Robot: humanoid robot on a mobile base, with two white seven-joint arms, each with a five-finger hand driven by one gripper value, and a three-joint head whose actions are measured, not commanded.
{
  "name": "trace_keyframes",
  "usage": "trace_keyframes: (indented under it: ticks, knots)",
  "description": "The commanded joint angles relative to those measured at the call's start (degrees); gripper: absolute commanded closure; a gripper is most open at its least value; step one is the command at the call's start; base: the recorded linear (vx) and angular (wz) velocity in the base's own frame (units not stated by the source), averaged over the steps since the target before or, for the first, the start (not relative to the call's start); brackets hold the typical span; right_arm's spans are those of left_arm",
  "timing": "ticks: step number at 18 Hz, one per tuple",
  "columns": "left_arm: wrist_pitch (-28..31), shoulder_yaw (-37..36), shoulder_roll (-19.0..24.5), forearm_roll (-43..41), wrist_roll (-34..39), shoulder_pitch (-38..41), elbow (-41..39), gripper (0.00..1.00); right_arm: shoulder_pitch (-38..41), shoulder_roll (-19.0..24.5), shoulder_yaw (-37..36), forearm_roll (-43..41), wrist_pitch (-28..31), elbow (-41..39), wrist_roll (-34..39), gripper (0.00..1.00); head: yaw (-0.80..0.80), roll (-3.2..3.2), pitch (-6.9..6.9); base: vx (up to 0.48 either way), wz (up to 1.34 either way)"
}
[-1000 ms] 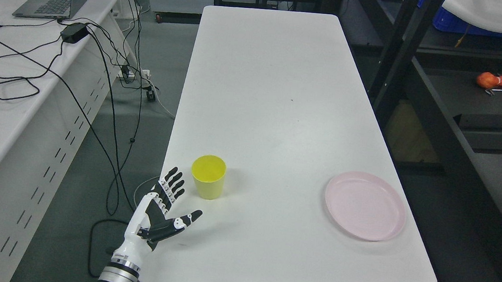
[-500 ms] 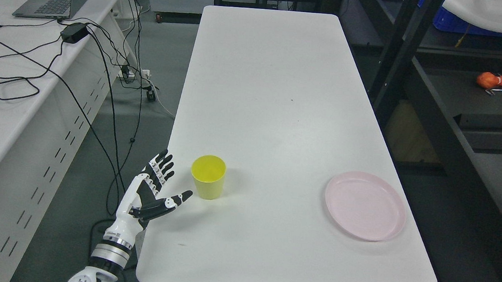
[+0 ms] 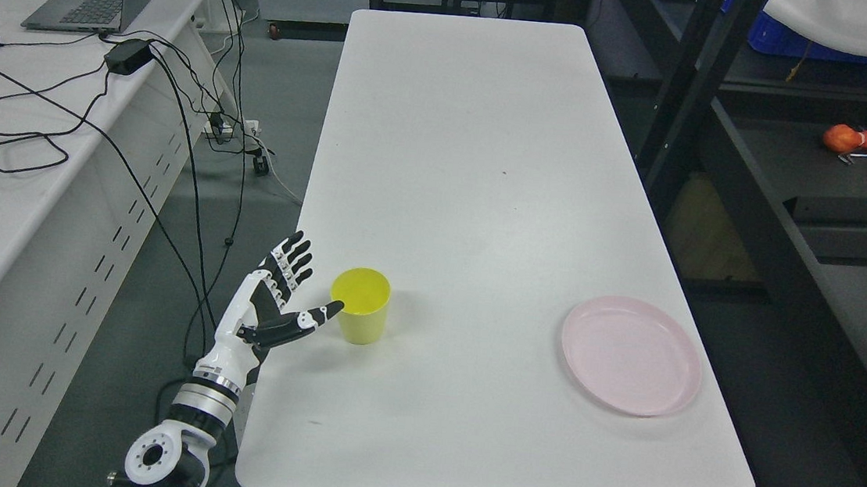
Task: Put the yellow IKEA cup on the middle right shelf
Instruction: 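Close the left hand around the yellow cup and lift it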
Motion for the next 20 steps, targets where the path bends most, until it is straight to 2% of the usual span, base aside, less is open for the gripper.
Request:
trace_keyframes:
  ticks: [1,9,15,18,20]
  knots:
    - [-0.5,-2.2,0.3,-0.1,0.0,-5.4,10.7,0.02,0.8,-1.0,1.0,-1.4,0.0,0.0,0.0,0.01,0.00,0.00,0.00,0.000,0.00]
    - [-0.9,-11.7,0.4,-1.4,-4.2,-5.1,10.7,0.02,0.8,-1.0,1.0,-1.4,0.0,0.0,0.0,0.01,0.00,0.00,0.00,0.000,0.00]
    - [-0.8,-12.3,-0.8,-3.1,-4.5,-5.2,12.8,0.03,0.8,-1.0,1.0,-1.4,0.0,0.0,0.0,0.01,0.00,0.00,0.00,0.000,0.00]
    - [-0.8,-12.0,-0.8,-3.0,-4.5,-5.4,14.3,0.08,0.8,-1.0,1.0,-1.4,0.0,0.0,0.0,0.01,0.00,0.00,0.00,0.000,0.00]
    - [-0.8,-11.1,-0.8,-3.0,-4.5,-5.4,14.4,0.21,0.8,-1.0,1.0,-1.4,0.0,0.0,0.0,0.01,0.00,0.00,0.00,0.000,0.00]
